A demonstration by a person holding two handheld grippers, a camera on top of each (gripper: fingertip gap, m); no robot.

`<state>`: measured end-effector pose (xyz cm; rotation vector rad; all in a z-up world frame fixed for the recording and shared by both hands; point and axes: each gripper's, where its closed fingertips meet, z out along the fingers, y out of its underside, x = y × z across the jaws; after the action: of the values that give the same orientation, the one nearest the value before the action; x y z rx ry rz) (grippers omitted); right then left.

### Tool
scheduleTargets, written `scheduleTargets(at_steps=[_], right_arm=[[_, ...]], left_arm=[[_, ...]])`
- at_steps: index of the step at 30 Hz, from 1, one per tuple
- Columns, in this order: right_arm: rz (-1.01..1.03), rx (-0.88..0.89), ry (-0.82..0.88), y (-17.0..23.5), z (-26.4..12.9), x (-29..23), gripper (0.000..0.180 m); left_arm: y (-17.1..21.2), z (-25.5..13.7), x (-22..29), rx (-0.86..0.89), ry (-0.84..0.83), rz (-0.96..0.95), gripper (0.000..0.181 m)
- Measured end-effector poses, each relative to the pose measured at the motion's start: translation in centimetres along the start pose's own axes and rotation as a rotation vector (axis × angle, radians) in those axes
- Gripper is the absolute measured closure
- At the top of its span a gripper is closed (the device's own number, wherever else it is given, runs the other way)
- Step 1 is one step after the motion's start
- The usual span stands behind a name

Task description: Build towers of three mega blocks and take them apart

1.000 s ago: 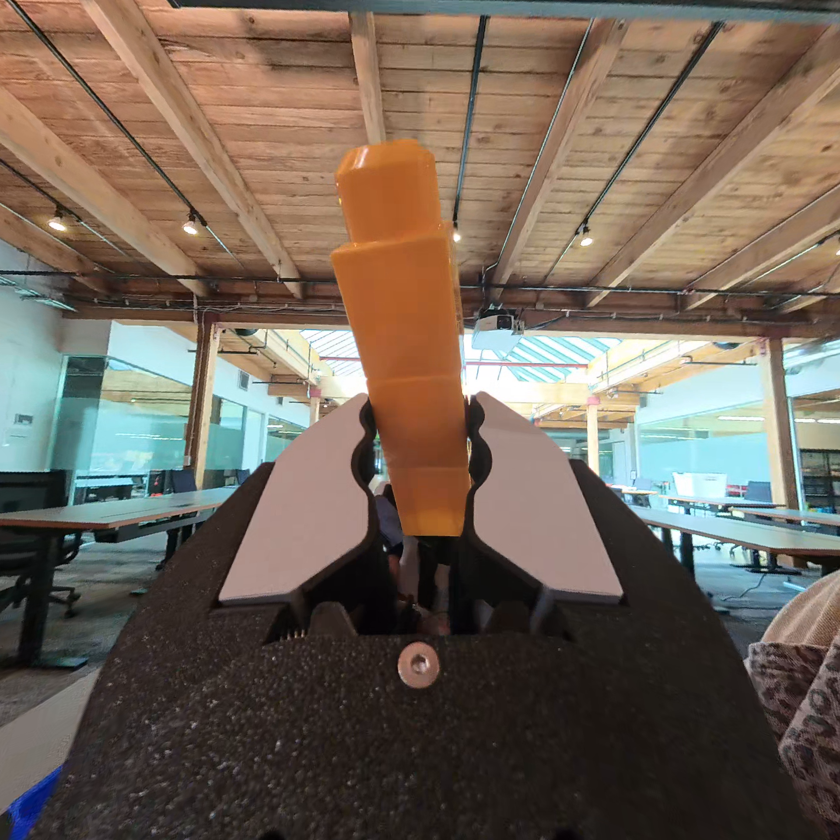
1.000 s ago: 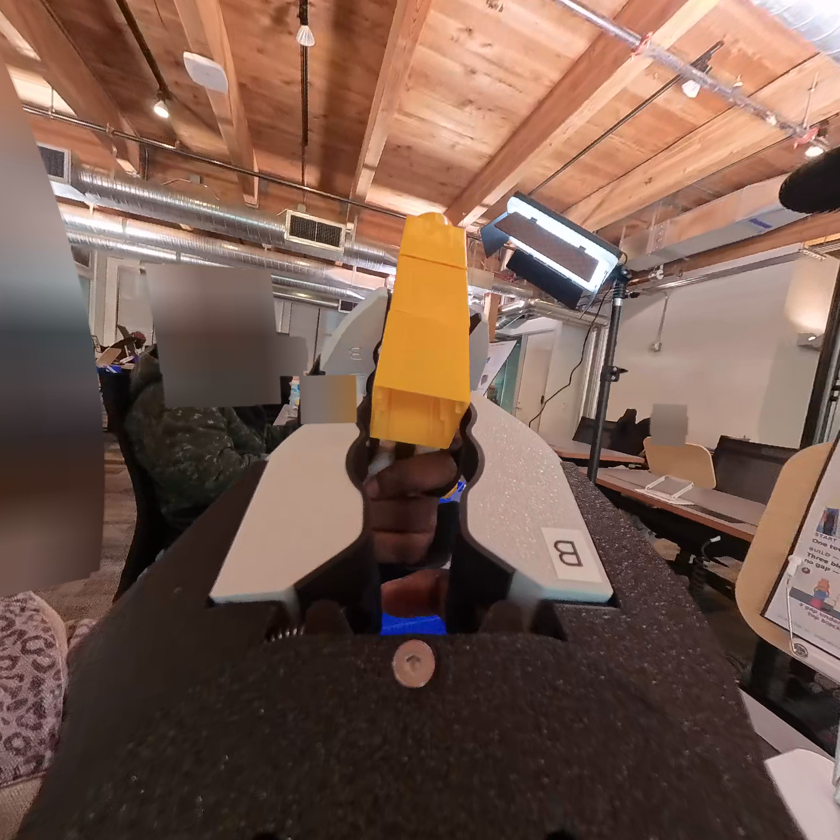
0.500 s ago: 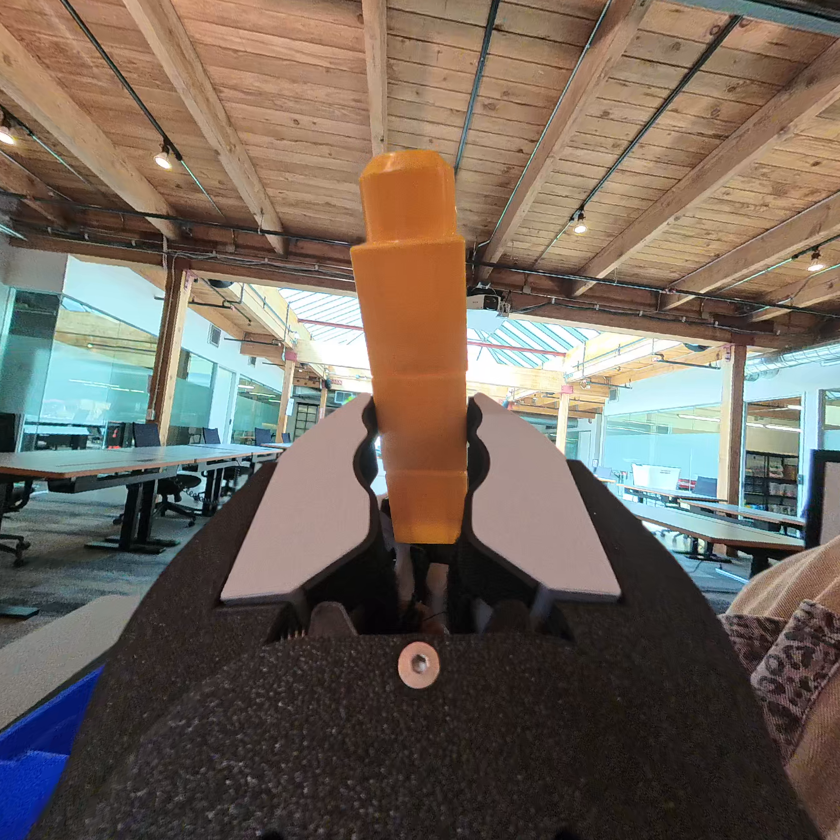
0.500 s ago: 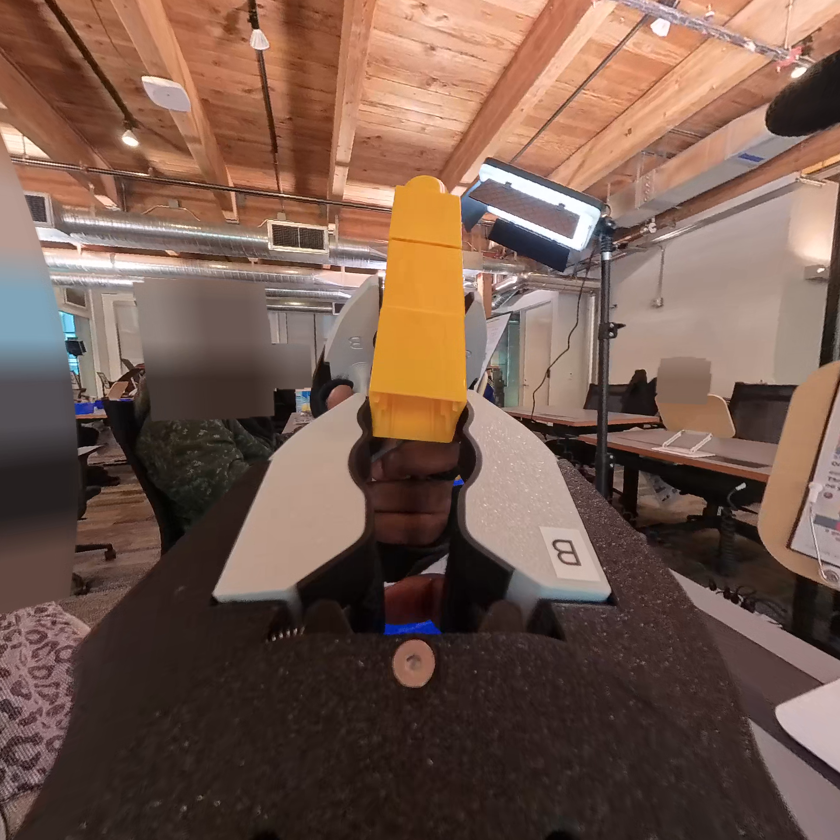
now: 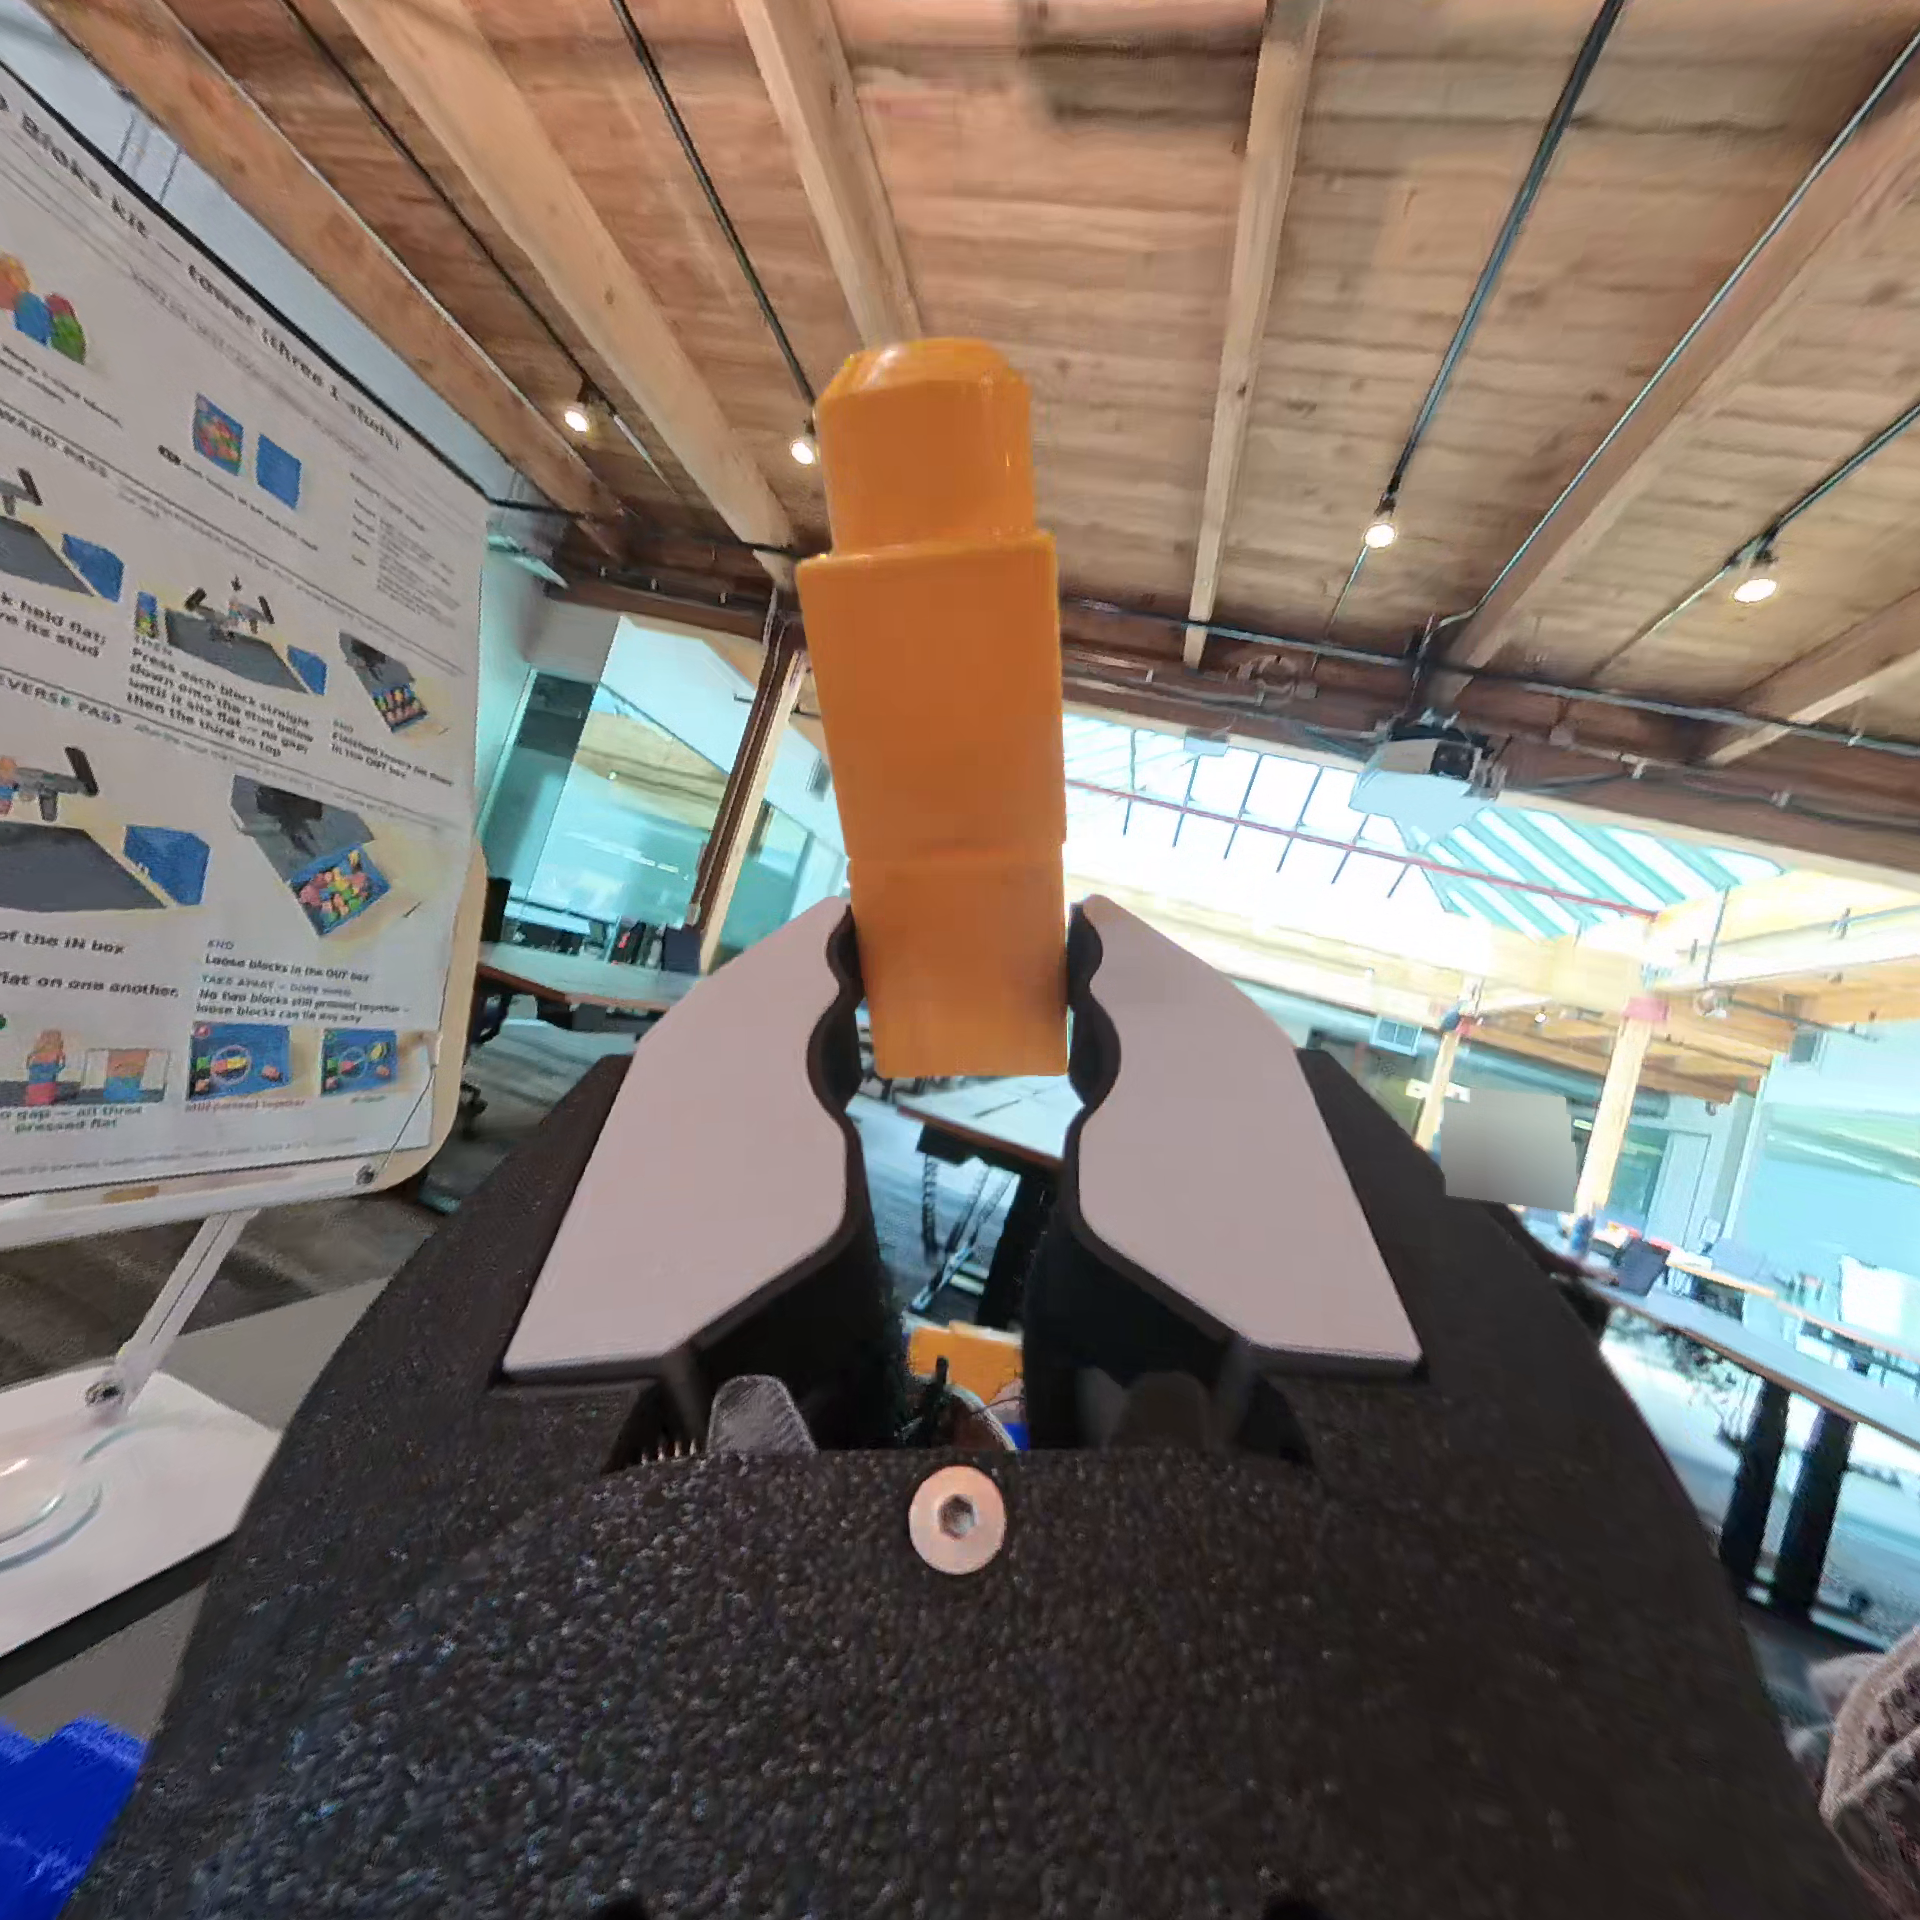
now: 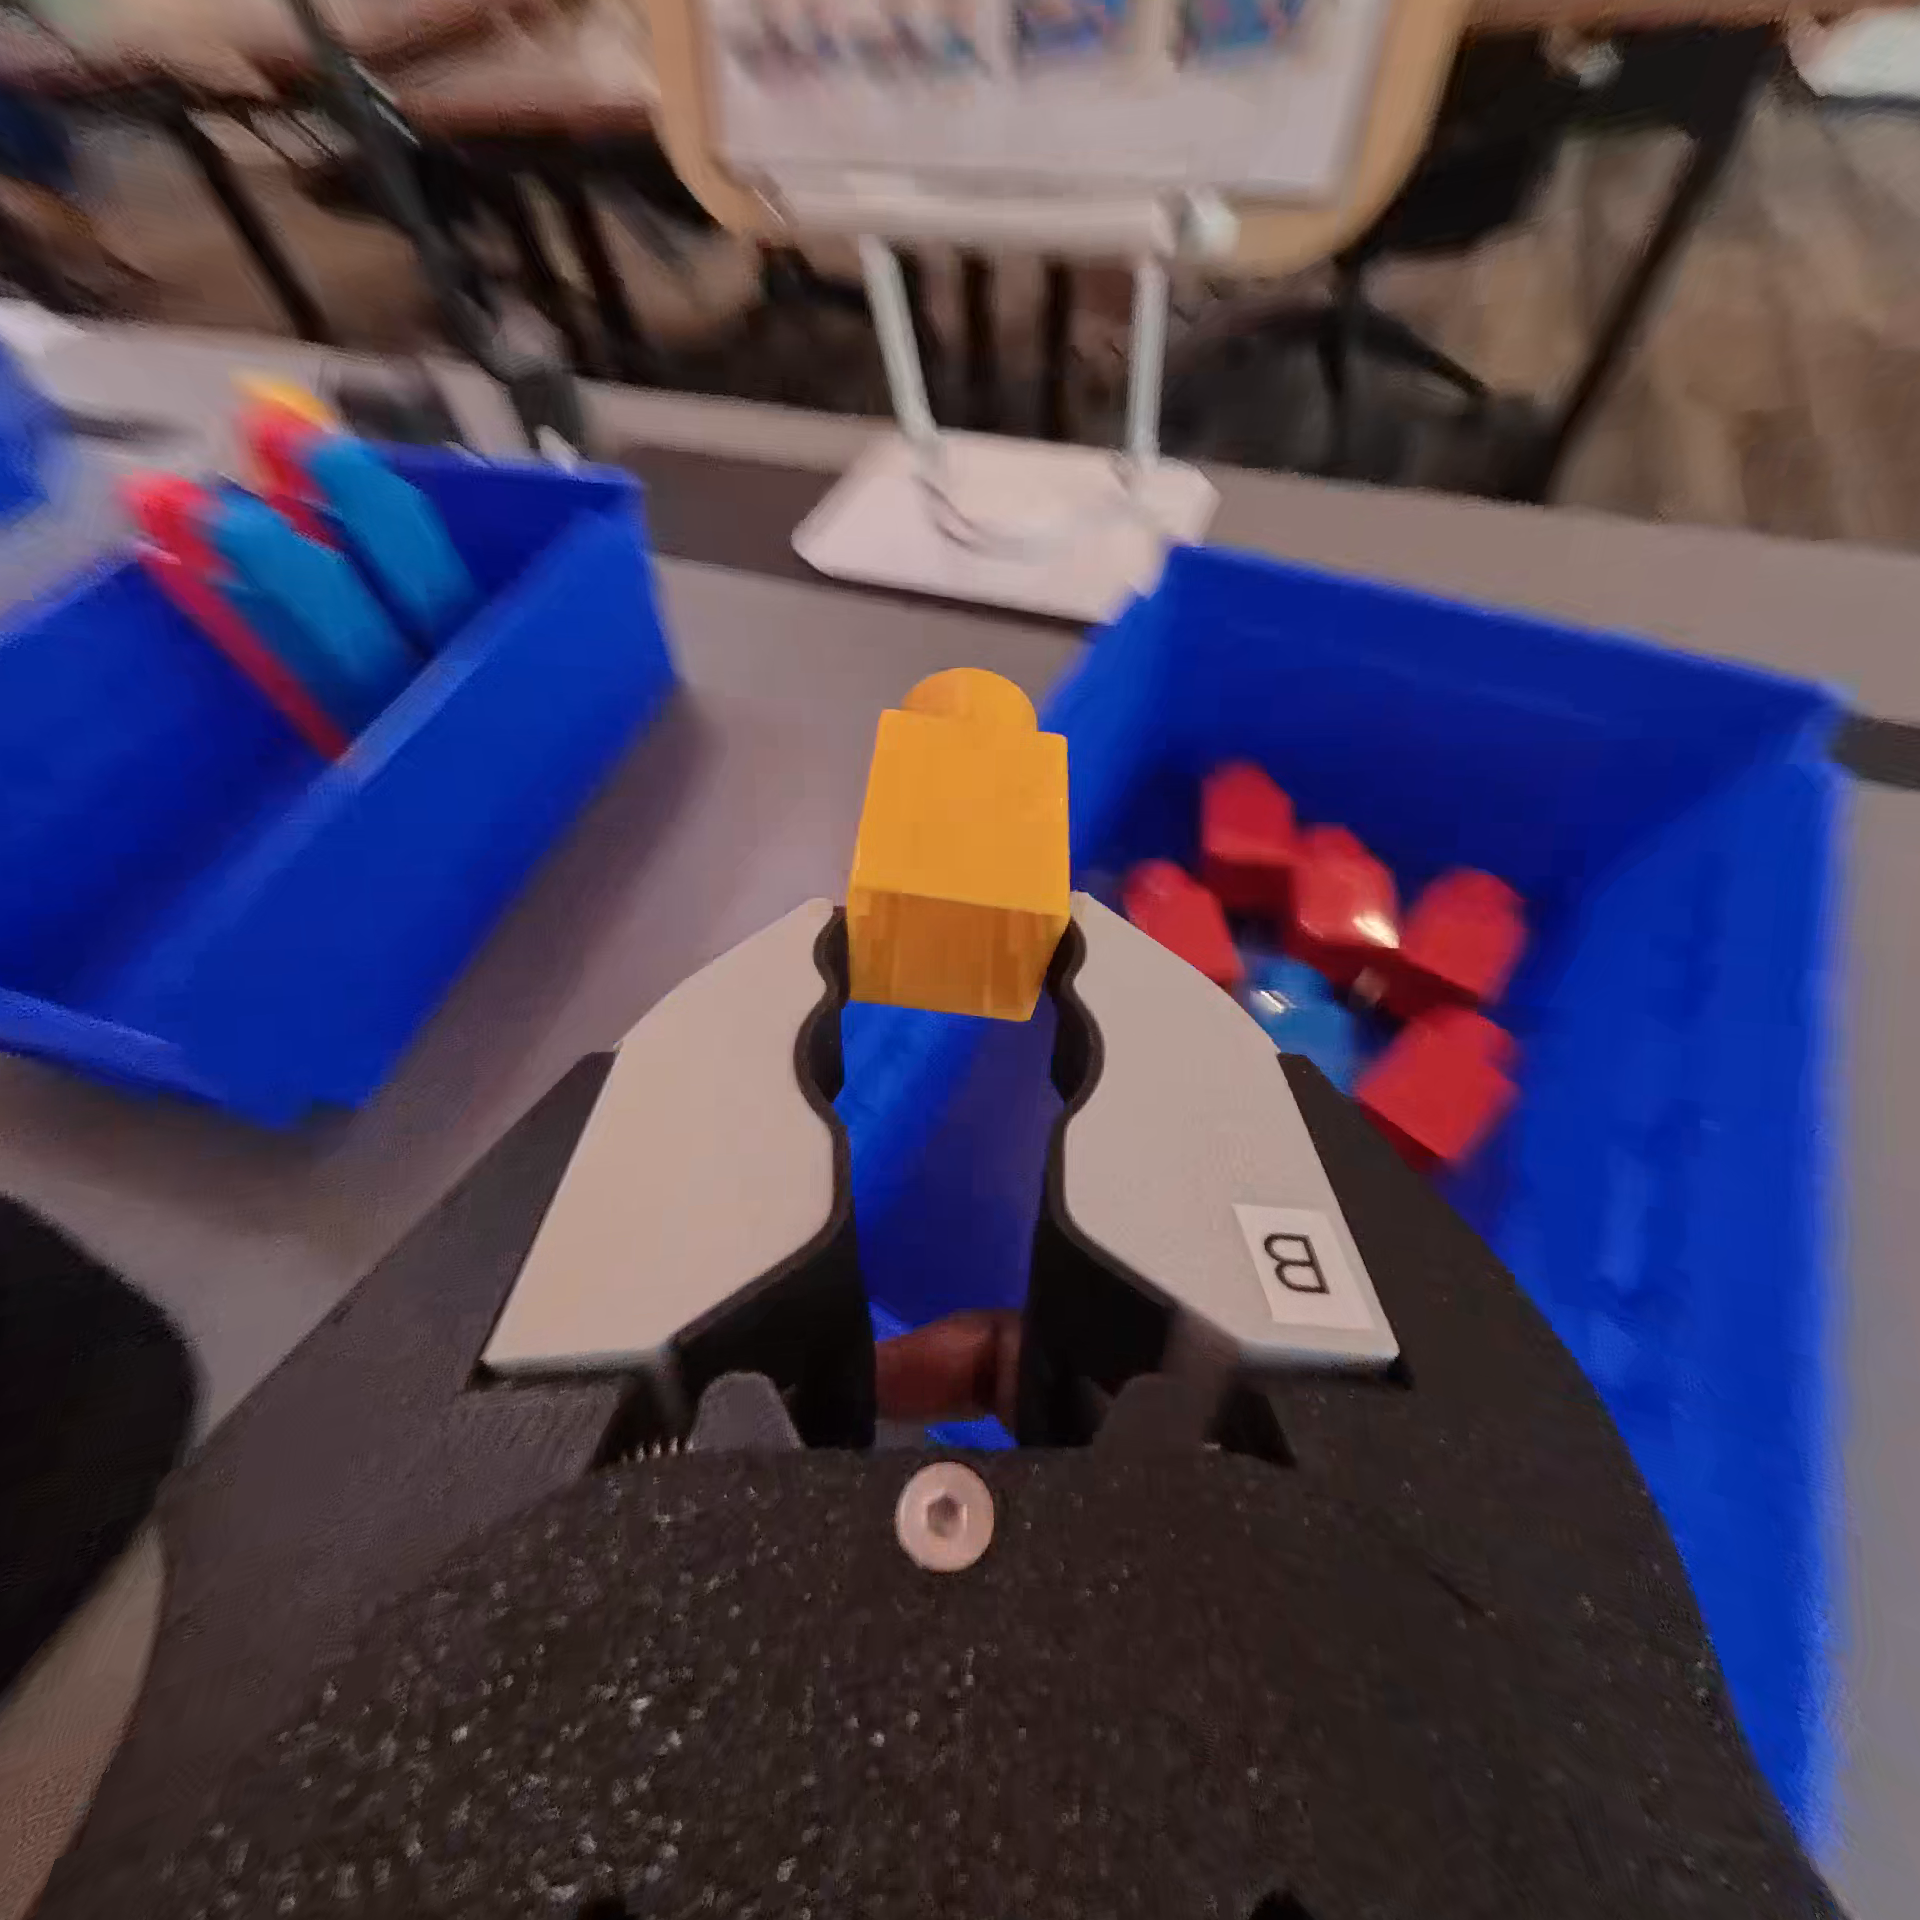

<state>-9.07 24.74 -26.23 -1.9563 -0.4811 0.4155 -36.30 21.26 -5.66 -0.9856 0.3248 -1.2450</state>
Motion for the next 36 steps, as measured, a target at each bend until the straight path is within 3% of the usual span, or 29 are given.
scheduleTargets(at_steps=[4, 12, 25, 28, 32, 36], right_arm=[[-0.053, -0.168, 0.171, 3.2, -0.6, 4.5, 0.143], [-0.059, -0.278, 0.324, 5.4, -0.6, 9.0, 0.143], [-0.048, -0.733, 0.392, 12.6, 0.9, 10.5, 0.145], [-0.041, -0.822, 0.377, 13.8, 0.8, 10.3, 0.137], [-0.067, -0.803, 0.385, 12.6, 0.1, 9.9, 0.124], [-0.145, -0.600, 0.295, 6.7, 0.0, 7.3, 0.117]], left_arm=[[1.0, 0.5, 0.1, -0.061, -0.026, 0.059, 0.144], [3.1, 1.4, 0.3, -0.178, -0.048, 0.152, 0.144], [5.7, 2.6, 1.3, -0.296, -0.013, 0.237, 0.144], [6.4, 2.9, 1.7, -0.331, -0.006, 0.269, 0.144], [7.4, 3.3, 2.1, -0.382, 0.001, 0.321, 0.143], [8.7, 3.6, 1.7, -0.445, -0.026, 0.382, 0.144]])
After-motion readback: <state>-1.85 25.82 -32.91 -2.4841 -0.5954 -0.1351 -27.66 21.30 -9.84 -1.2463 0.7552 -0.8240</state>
